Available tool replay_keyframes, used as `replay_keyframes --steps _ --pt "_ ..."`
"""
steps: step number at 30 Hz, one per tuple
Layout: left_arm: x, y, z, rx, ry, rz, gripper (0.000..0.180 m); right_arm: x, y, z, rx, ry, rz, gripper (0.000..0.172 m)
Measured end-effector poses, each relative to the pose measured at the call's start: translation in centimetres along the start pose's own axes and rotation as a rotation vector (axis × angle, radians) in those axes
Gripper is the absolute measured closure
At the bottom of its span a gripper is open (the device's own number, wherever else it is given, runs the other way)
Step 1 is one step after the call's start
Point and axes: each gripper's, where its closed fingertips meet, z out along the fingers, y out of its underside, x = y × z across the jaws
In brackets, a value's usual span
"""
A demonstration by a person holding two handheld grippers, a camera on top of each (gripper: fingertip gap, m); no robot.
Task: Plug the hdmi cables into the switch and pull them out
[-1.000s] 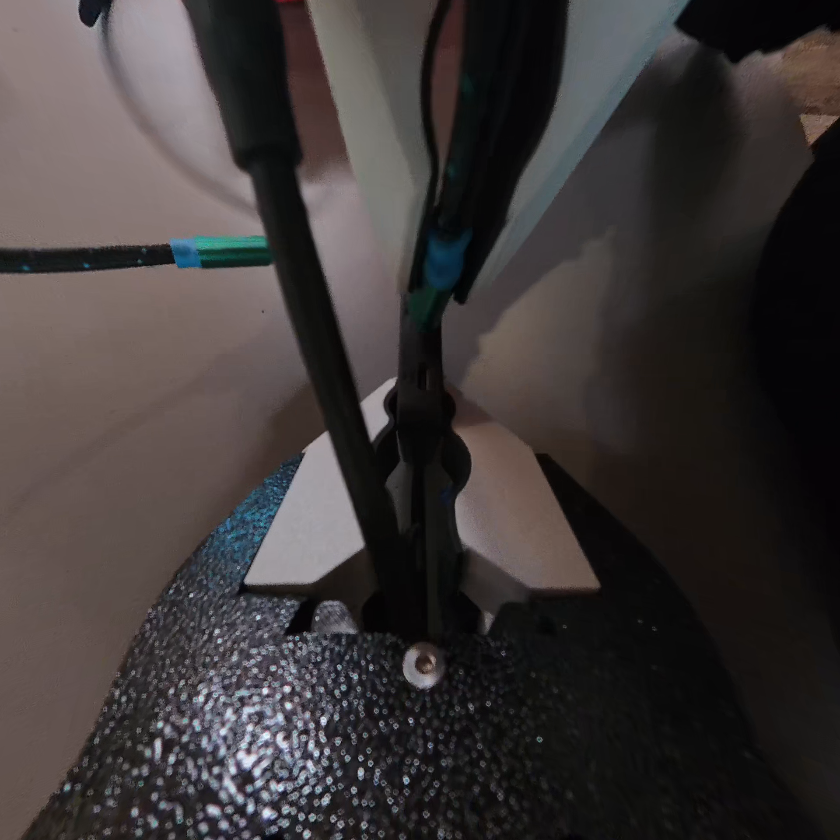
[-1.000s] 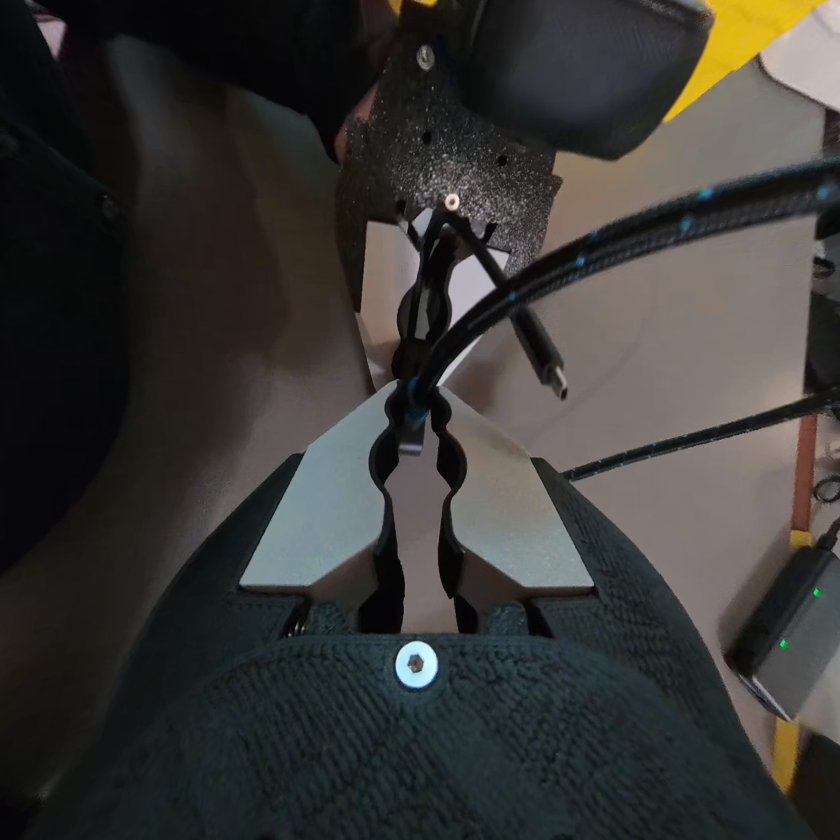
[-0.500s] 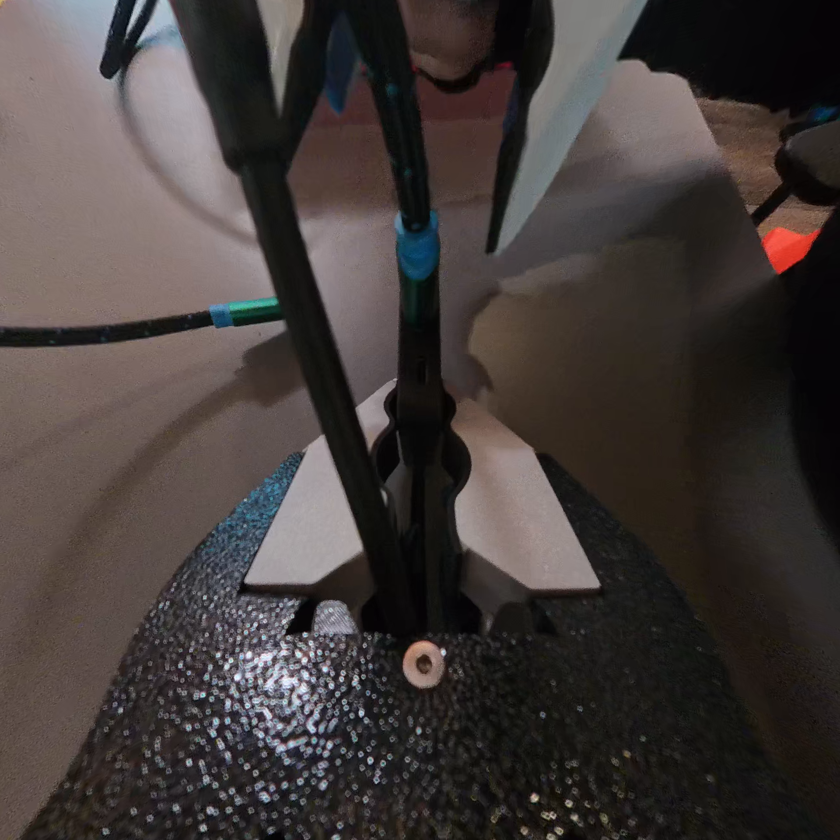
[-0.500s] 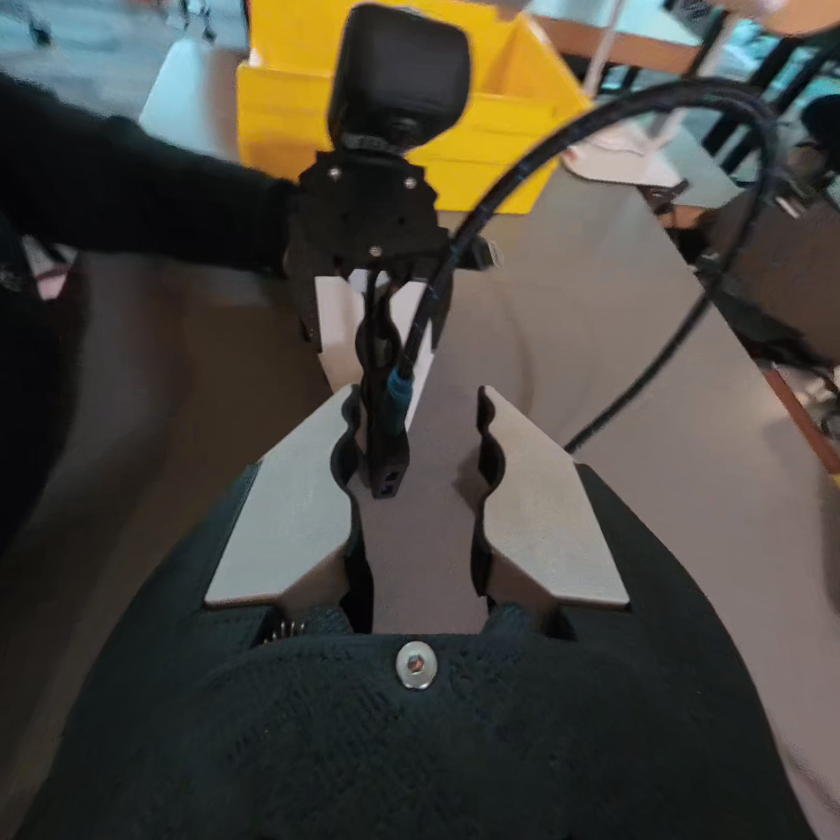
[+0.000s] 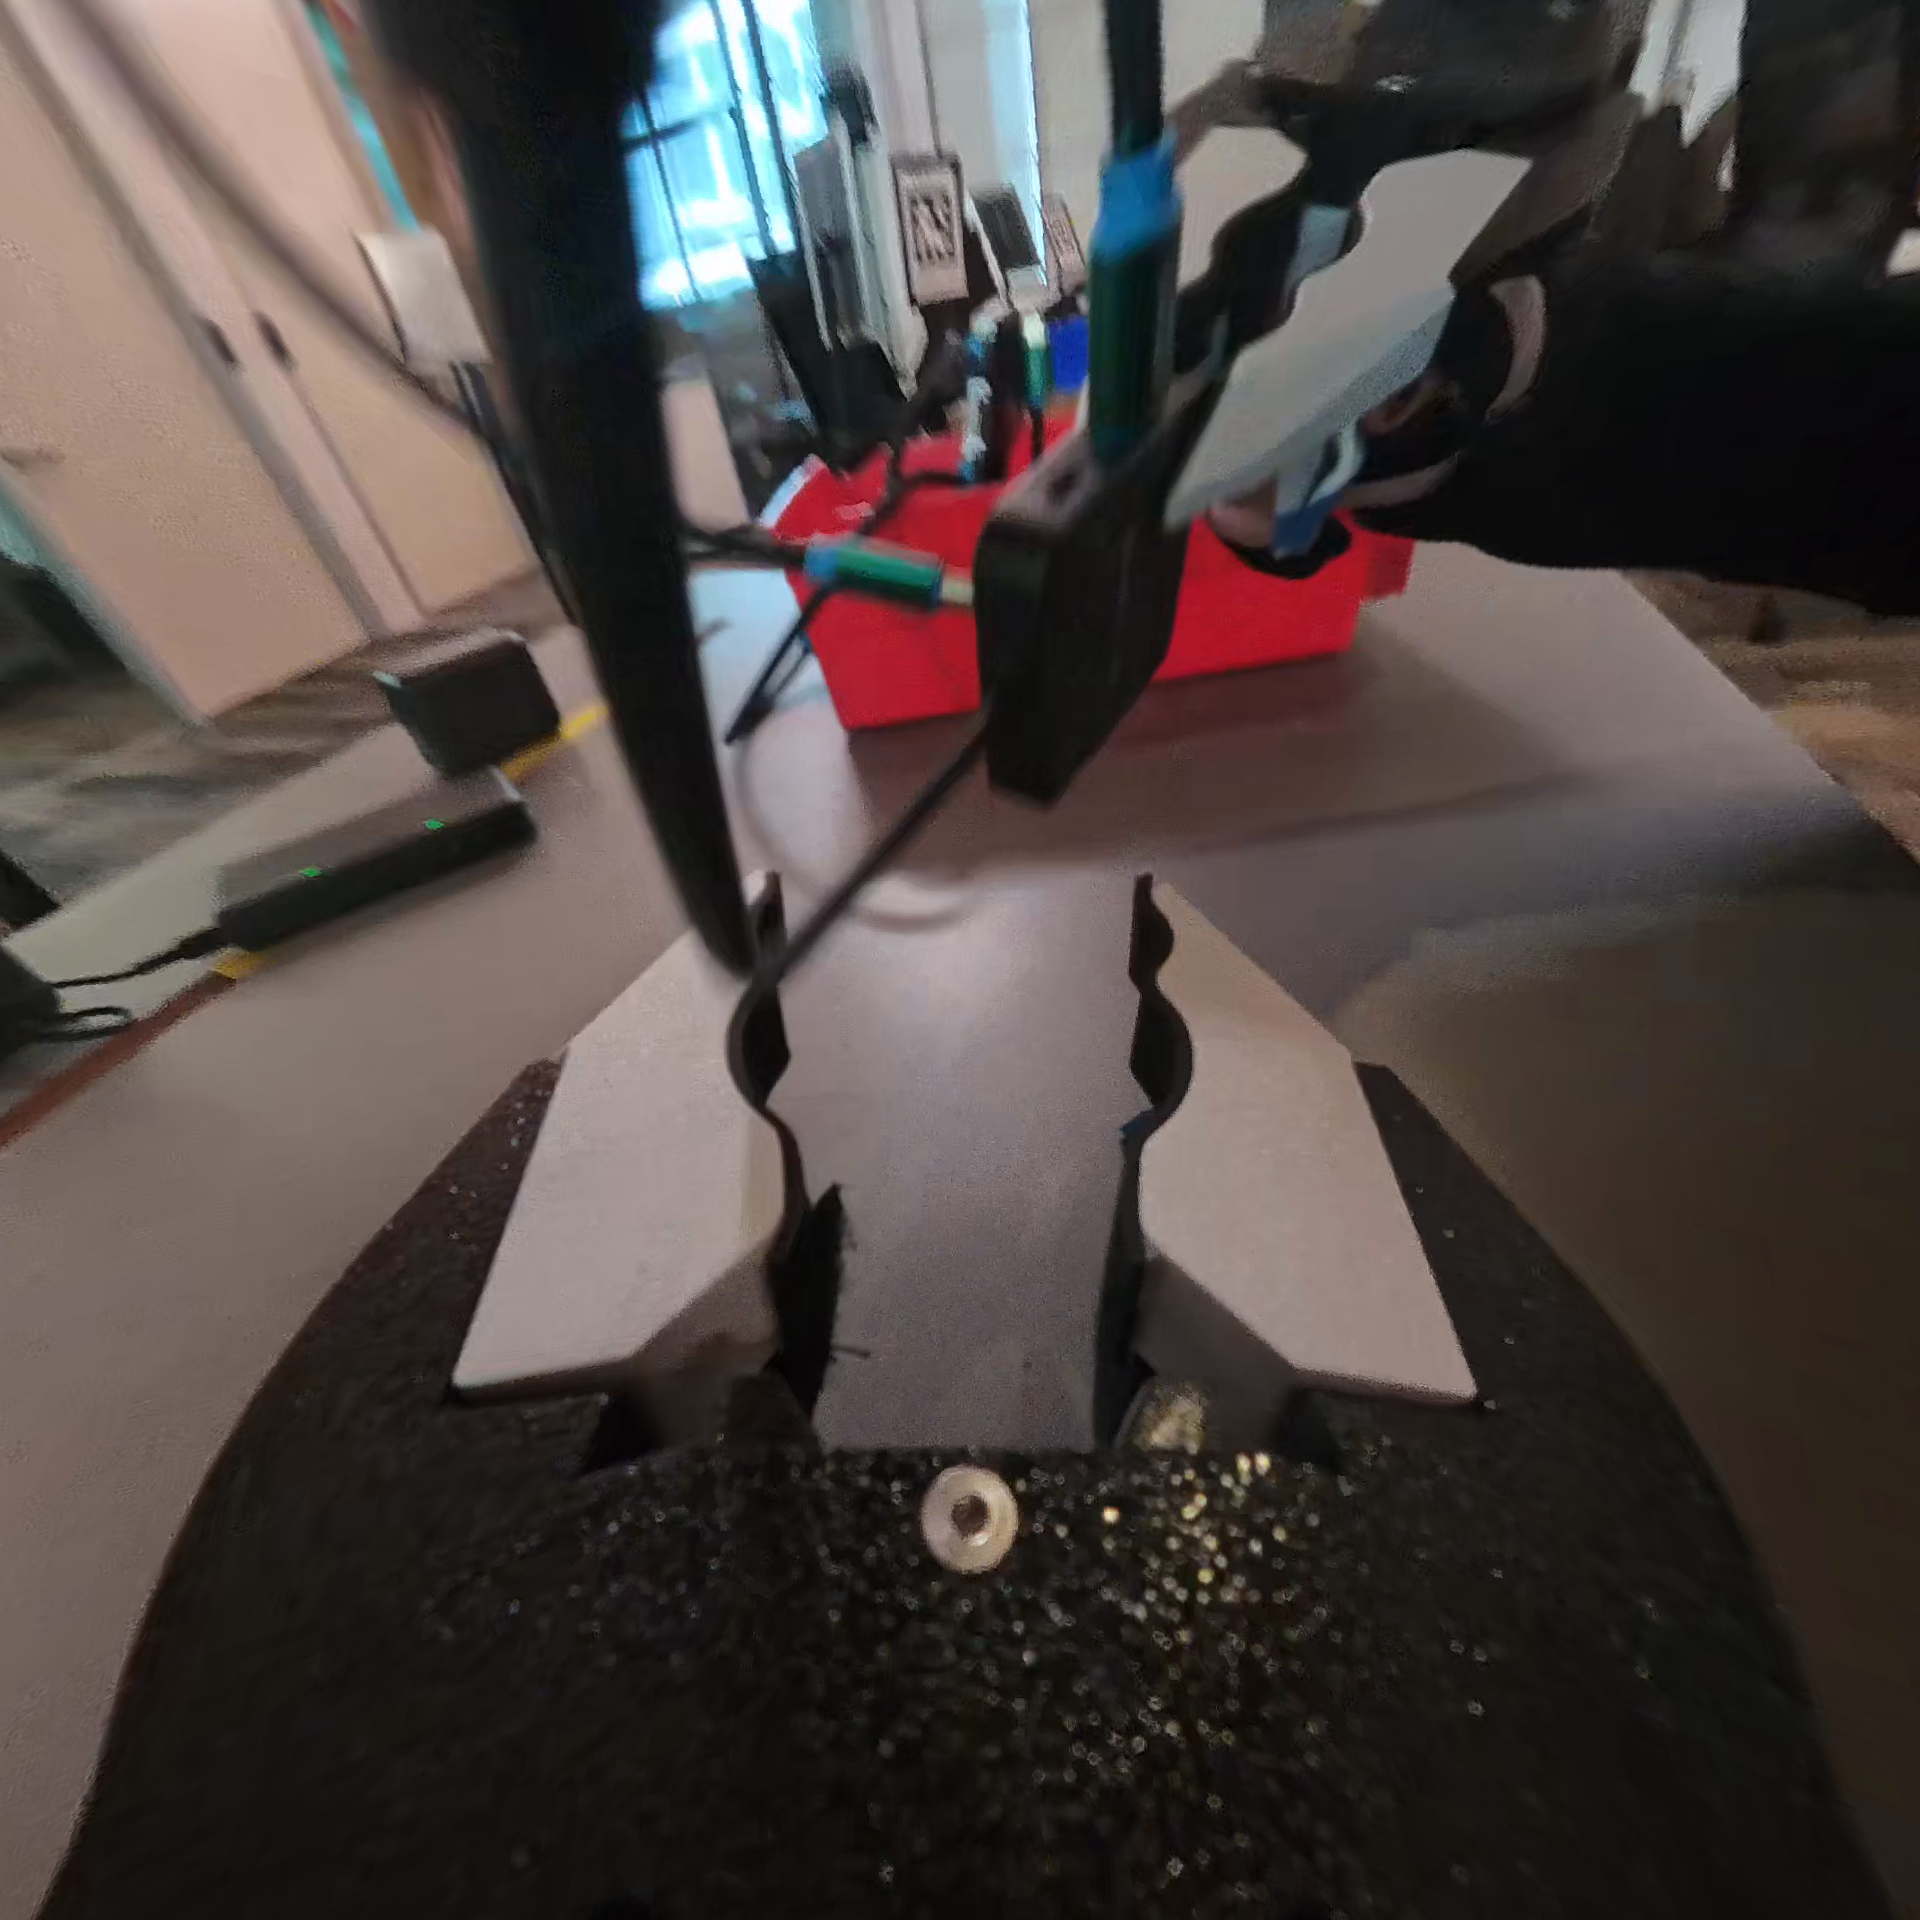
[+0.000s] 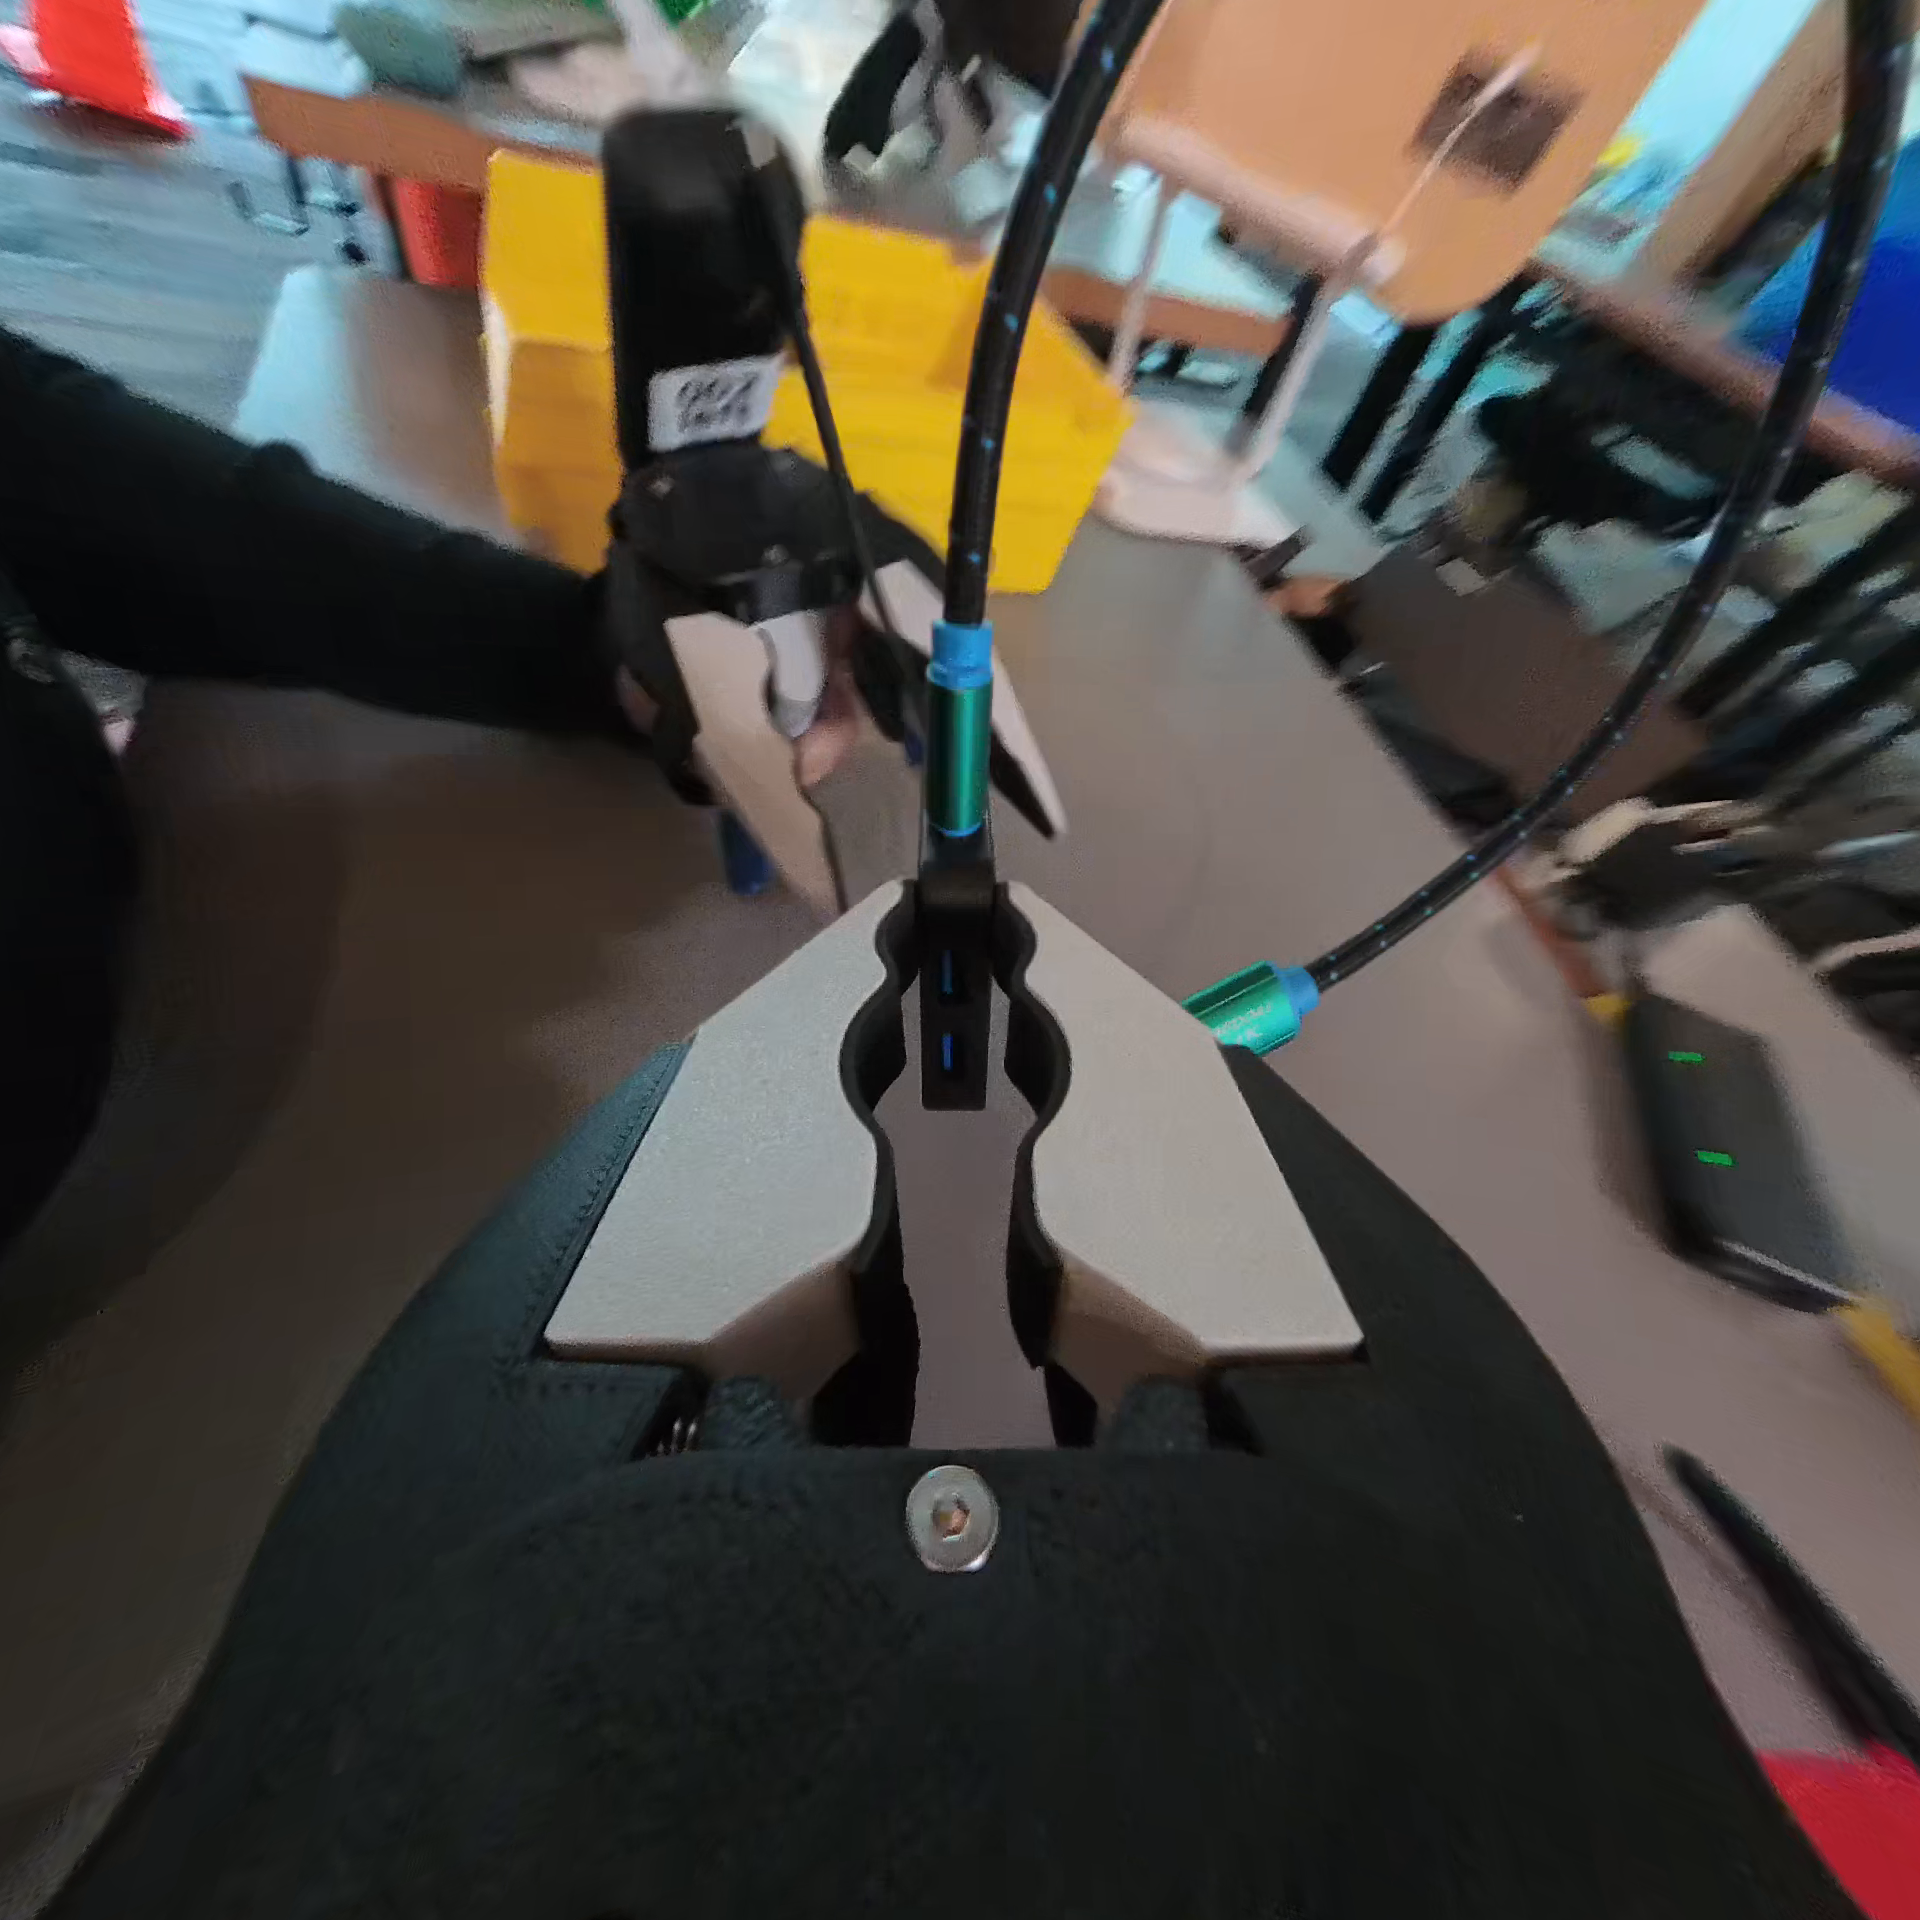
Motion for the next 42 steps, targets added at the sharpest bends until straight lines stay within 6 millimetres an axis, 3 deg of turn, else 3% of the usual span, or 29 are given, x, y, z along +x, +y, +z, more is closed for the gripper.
replay_keyframes --steps 5,8,12,17,20,23,27,33,36,39,42 --pt "-2.0 -1.9 -1.6 0.143 -0.112 -0.011 0.109 5.5 -4.2 -7.7 0.140 0.314 -0.054 0.160" --pt "-2.4 -1.7 -1.7 0.142 -0.123 -0.034 0.109 8.6 -4.6 -12.6 0.142 0.483 -0.057 0.160" --pt "-2.7 -1.5 -1.6 0.132 -0.148 -0.034 0.112 12.5 -2.0 -17.3 -0.027 0.669 -0.089 0.160" --pt "-2.8 -1.3 -1.5 0.117 -0.159 -0.033 0.116 16.8 2.1 -21.7 -0.361 0.773 -0.174 0.160" --pt "-3.0 -1.3 -1.7 0.122 -0.166 -0.041 0.119 18.9 3.9 -23.9 -0.645 0.738 -0.287 0.160" --pt "-3.2 -1.4 -1.8 0.135 -0.170 -0.058 0.120 20.6 6.0 -26.4 -1.019 0.595 -0.397 0.160" --pt "-3.5 -1.5 -1.9 0.143 -0.172 -0.080 0.121 21.7 9.0 -27.3 -1.350 0.268 -0.454 0.160" --pt "-3.4 -1.4 -1.9 0.138 -0.169 -0.075 0.123 22.5 14.4 -25.3 -1.549 -0.053 -0.341 0.160" --pt "-3.3 -1.3 -1.7 0.129 -0.161 -0.069 0.124 22.8 17.1 -24.0 -1.578 -0.110 -0.226 0.160" --pt "-3.1 -1.3 -1.7 0.129 -0.147 -0.066 0.123 23.0 19.3 -24.2 -1.660 -0.081 -0.070 0.159" --pt "-2.7 -1.4 -1.7 0.136 -0.121 -0.074 0.116 24.3 18.8 -23.9 -1.638 0.055 -0.027 0.132"
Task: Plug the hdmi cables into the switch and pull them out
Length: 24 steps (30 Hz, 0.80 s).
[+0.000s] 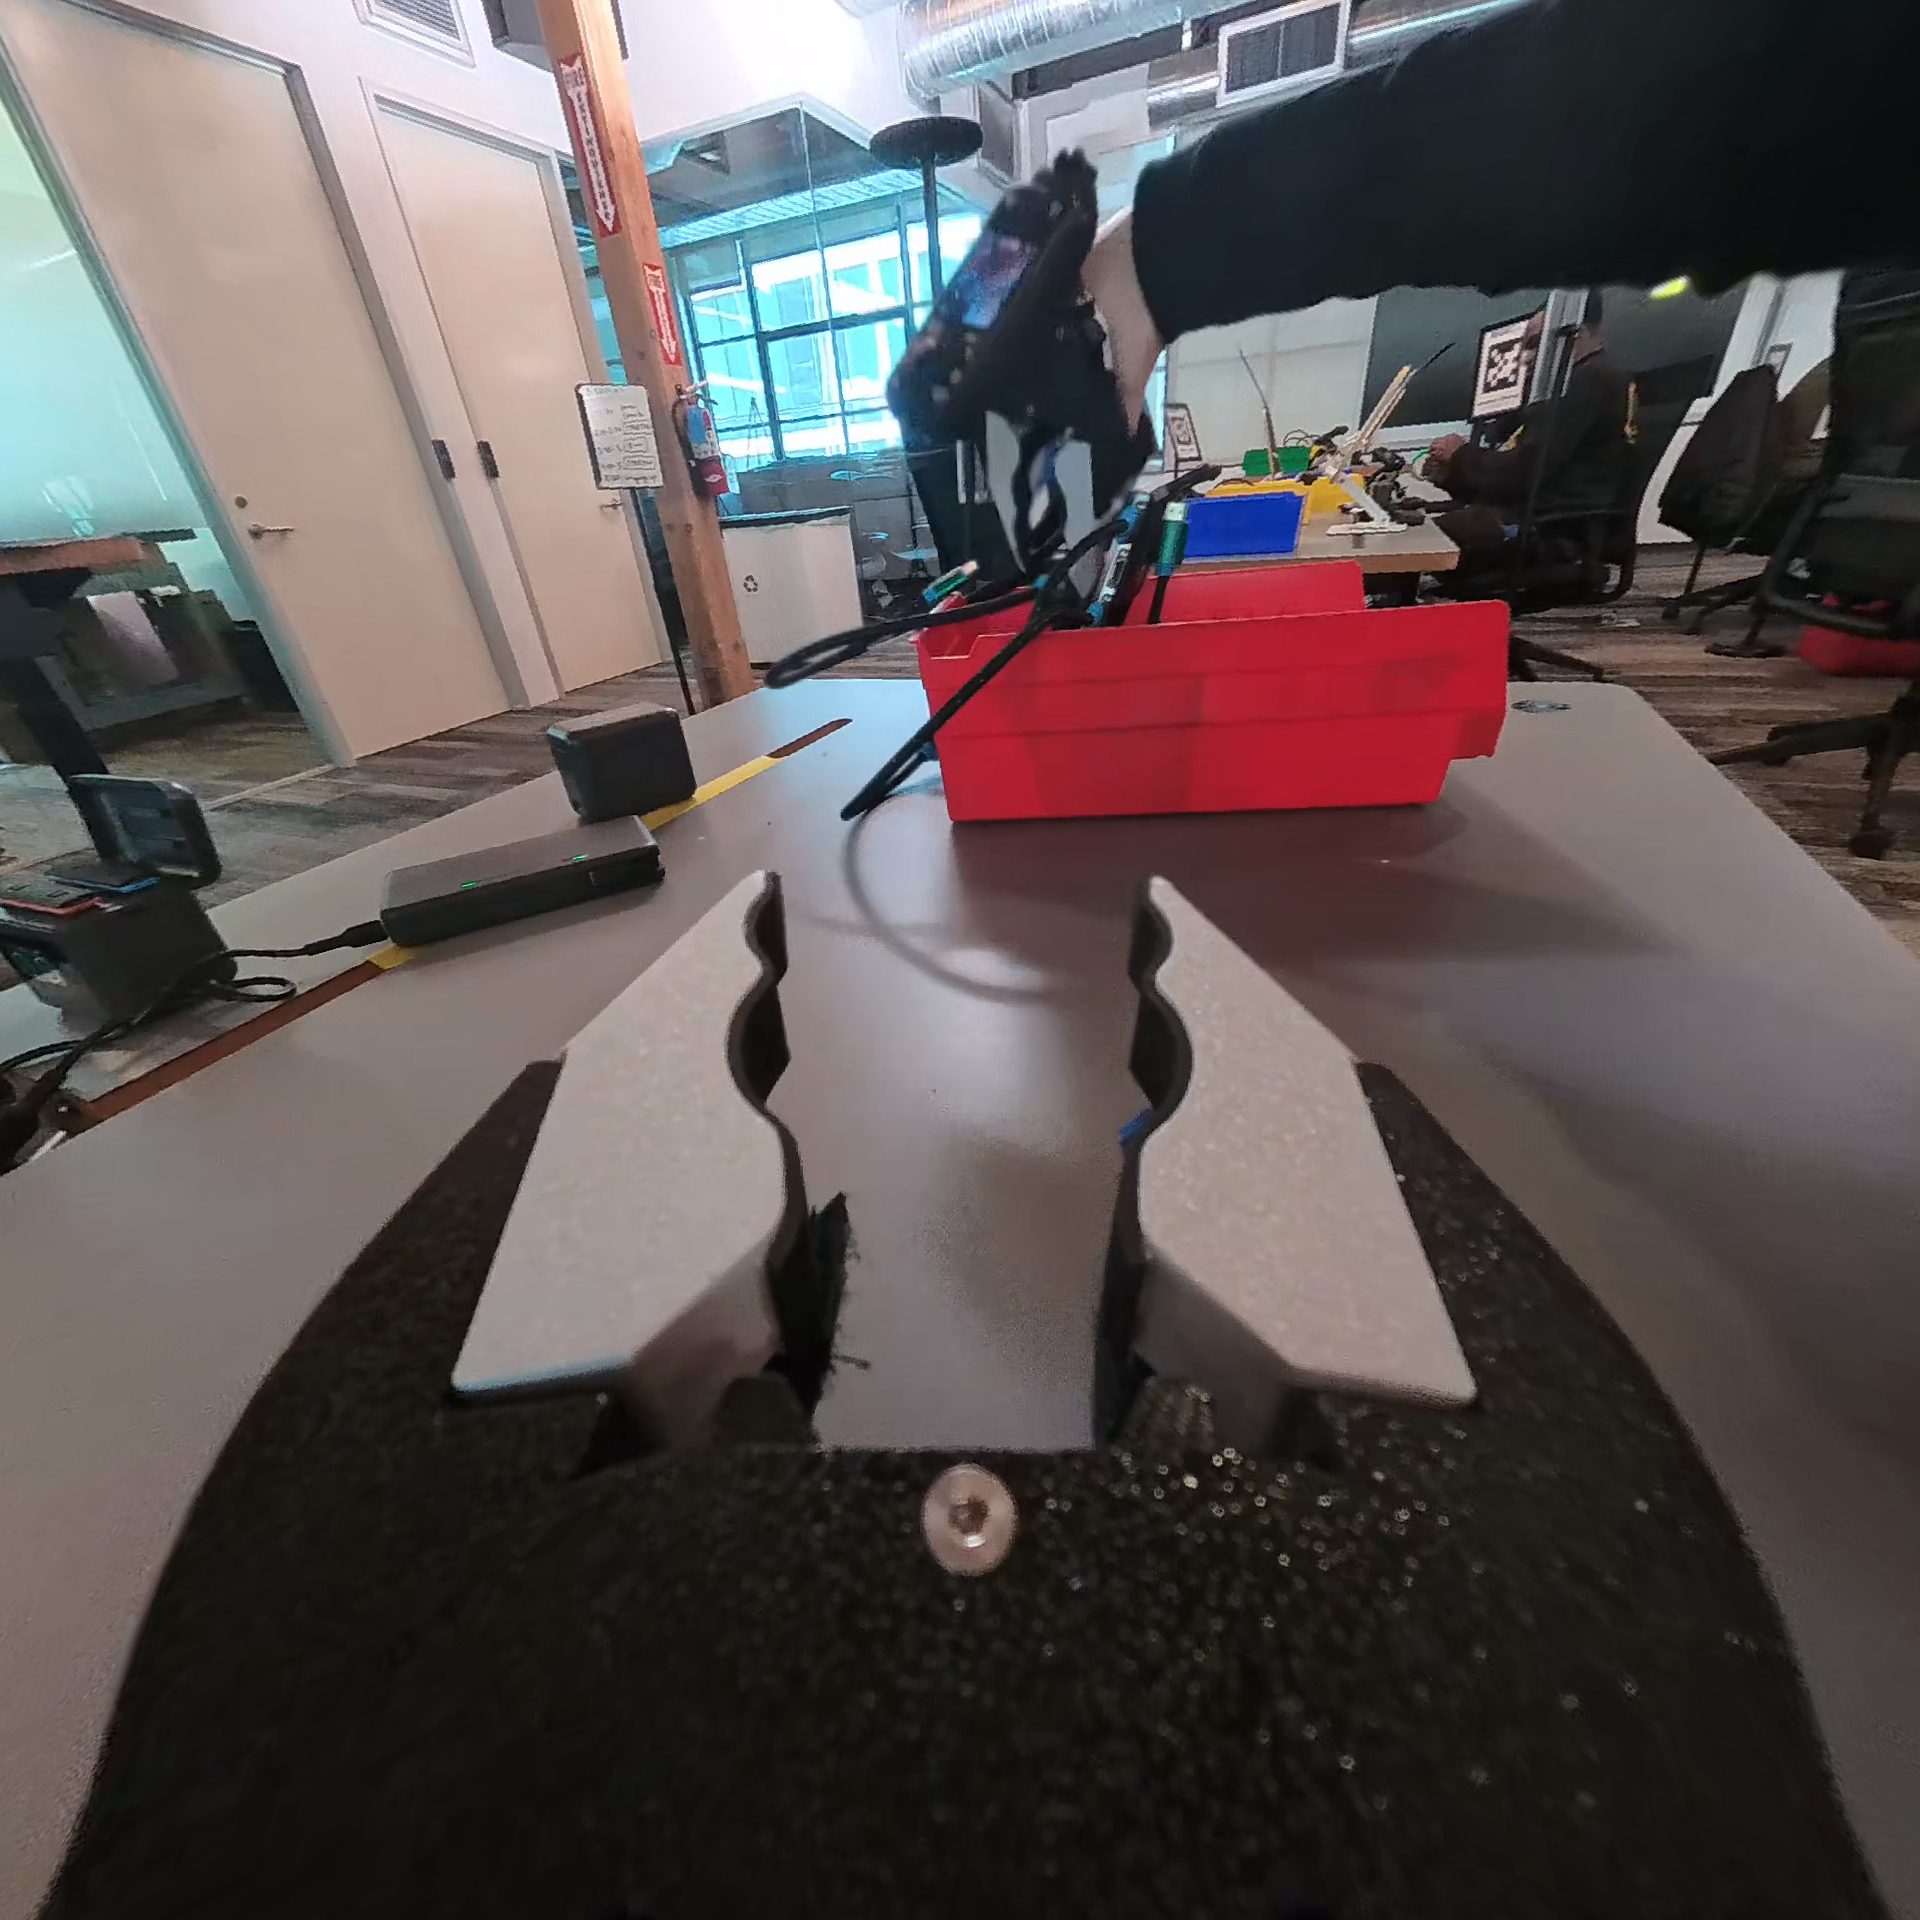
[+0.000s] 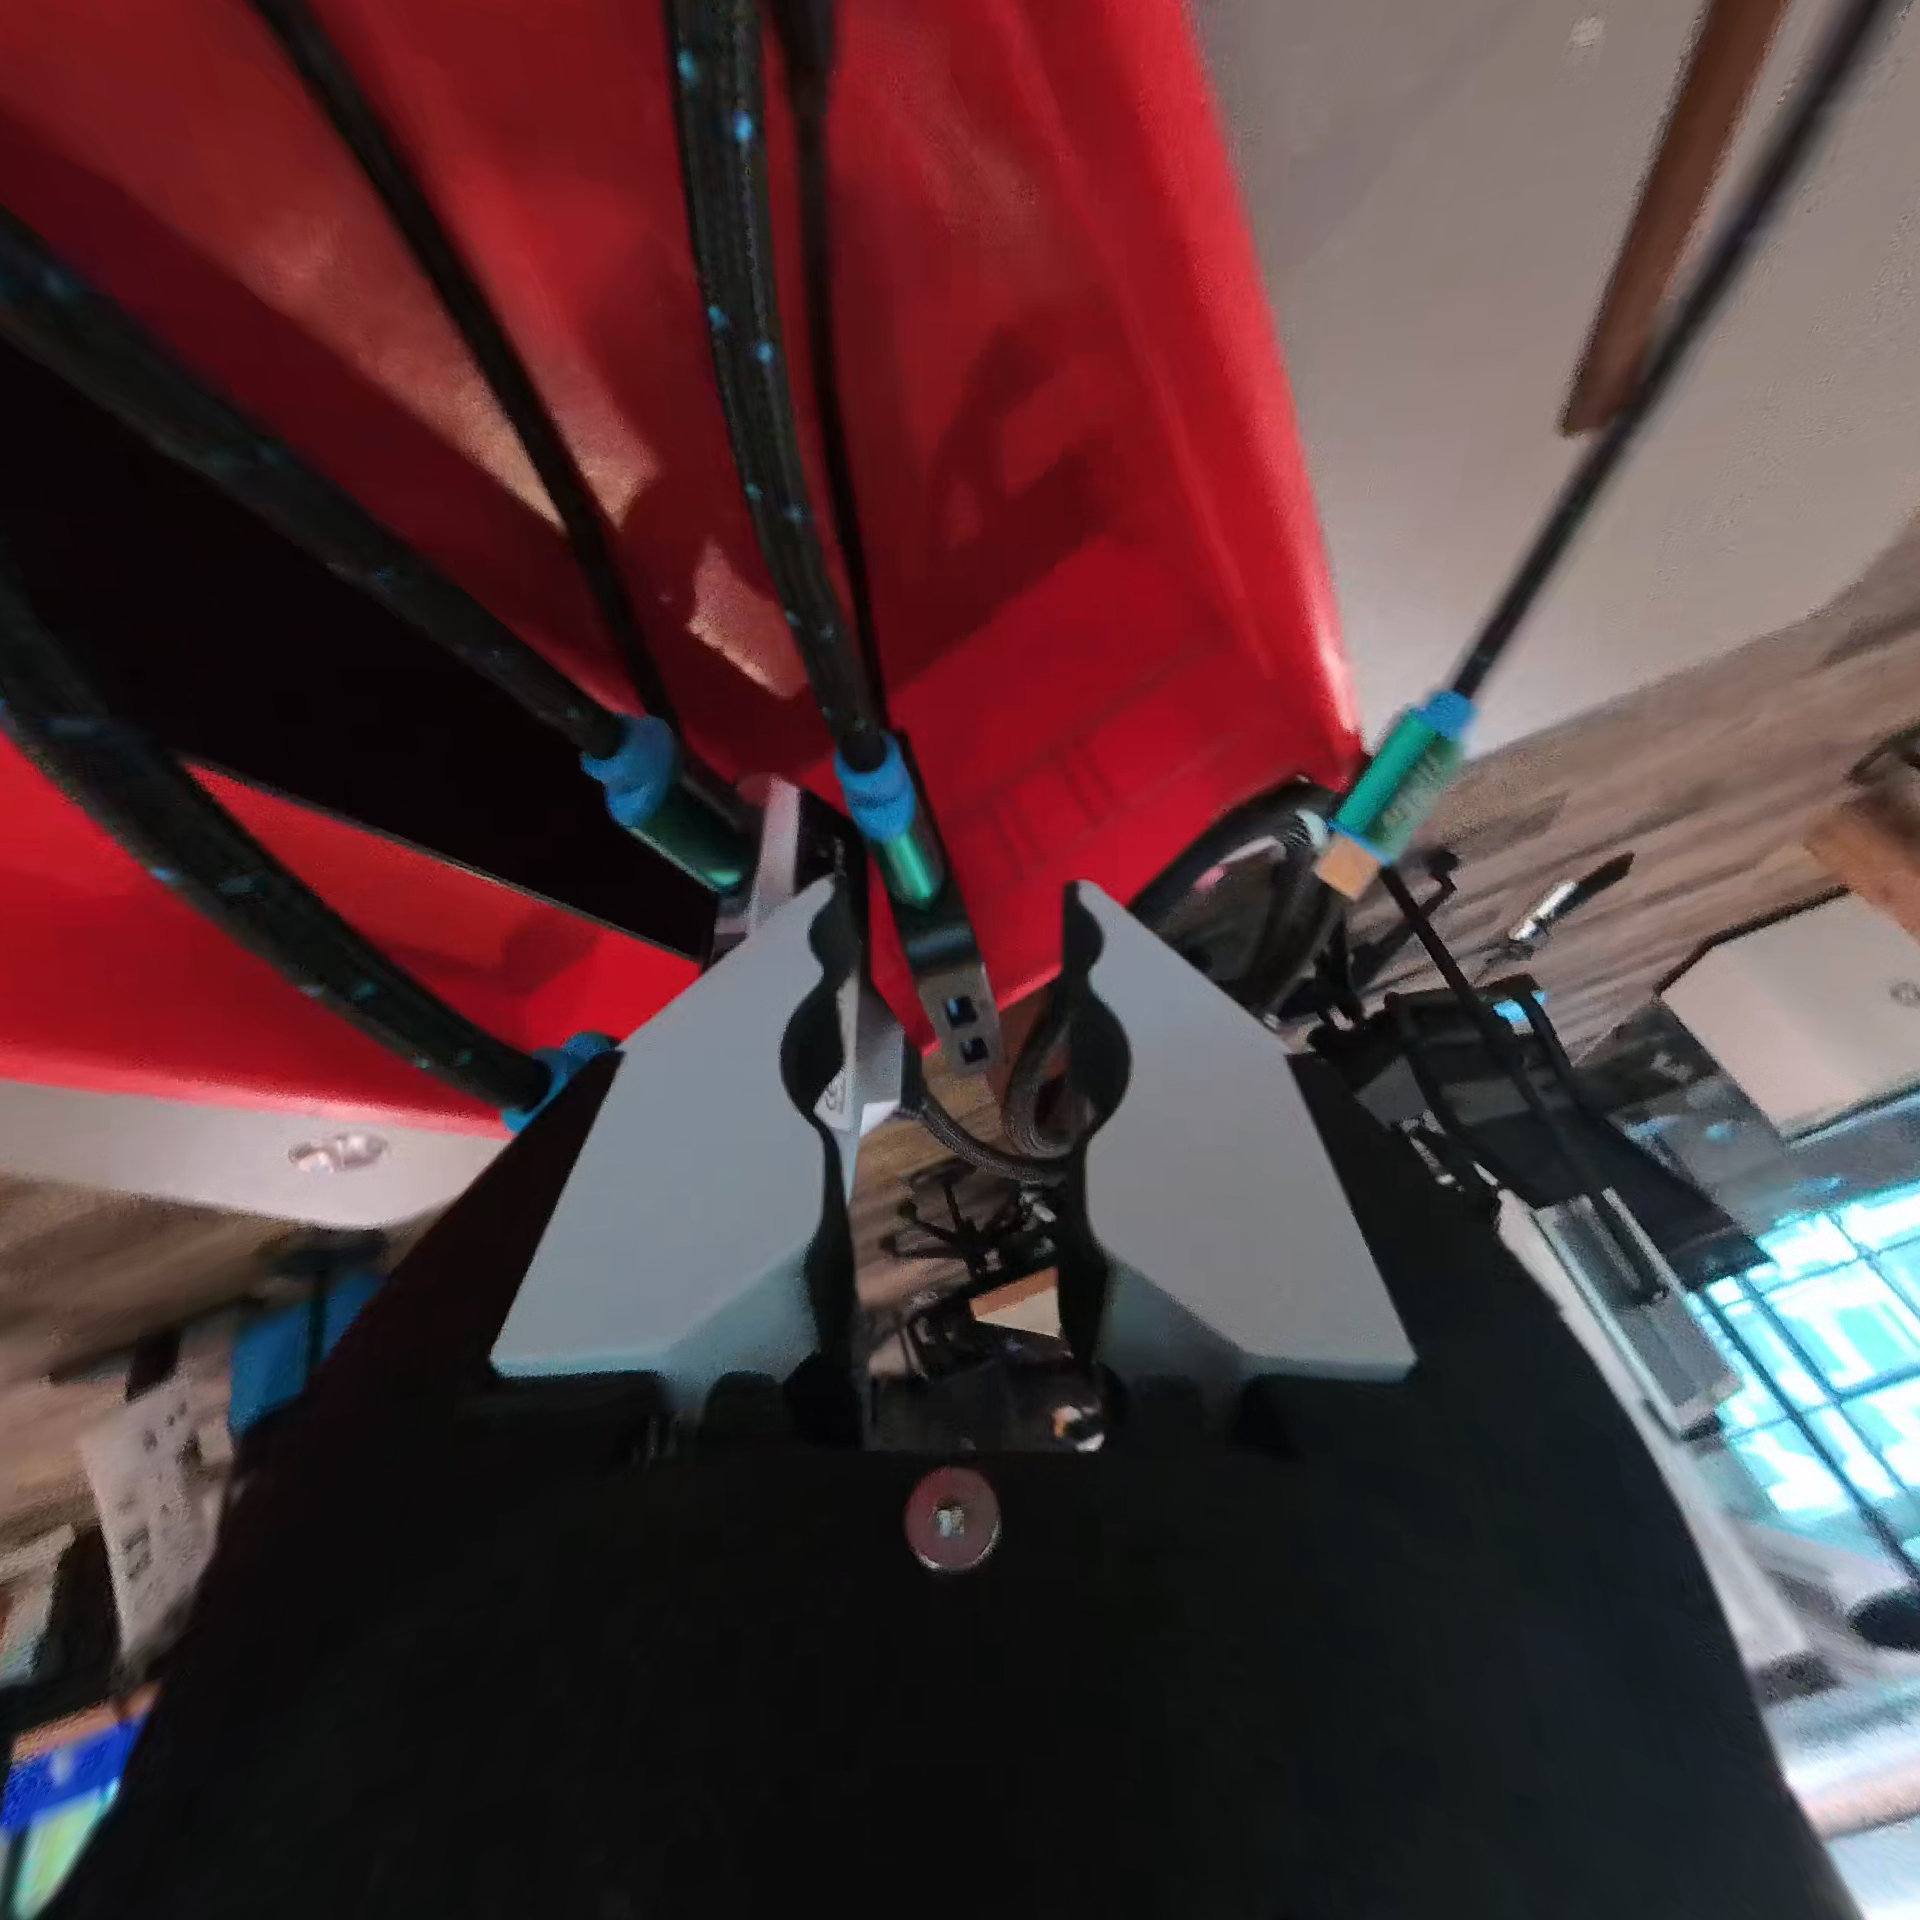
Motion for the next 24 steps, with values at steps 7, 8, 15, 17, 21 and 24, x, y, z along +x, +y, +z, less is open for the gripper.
replay_keyframes --steps 7,8,15,17,21,24 --pt "-0.6 -0.5 0.0 0.012 -0.034 -0.053 0.093 1.2 -1.2 -12.6 0.763 0.348 0.366 0.103" --pt "-0.6 -0.4 -0.1 -0.033 -0.034 -0.063 0.100 0.8 0.2 -13.5 0.837 0.397 0.432 0.102" --pt "-3.8 -5.6 -4.6 -0.118 -0.422 -0.096 0.055 -7.6 8.6 1.9 0.658 0.109 0.877 0.045" --pt "-4.8 -6.7 -7.8 -0.129 -0.560 -0.119 0.038 -9.3 9.1 5.3 0.627 0.040 0.923 0.046" --pt "-6.4 -6.1 -15.0 -0.287 -0.809 -0.182 0.025 -10.1 9.0 7.6 0.622 -0.006 0.944 0.065" --pt "-6.7 -3.5 -19.9 -0.490 -0.977 -0.242 0.028 -9.9 10.0 8.3 0.529 0.012 0.919 0.101"
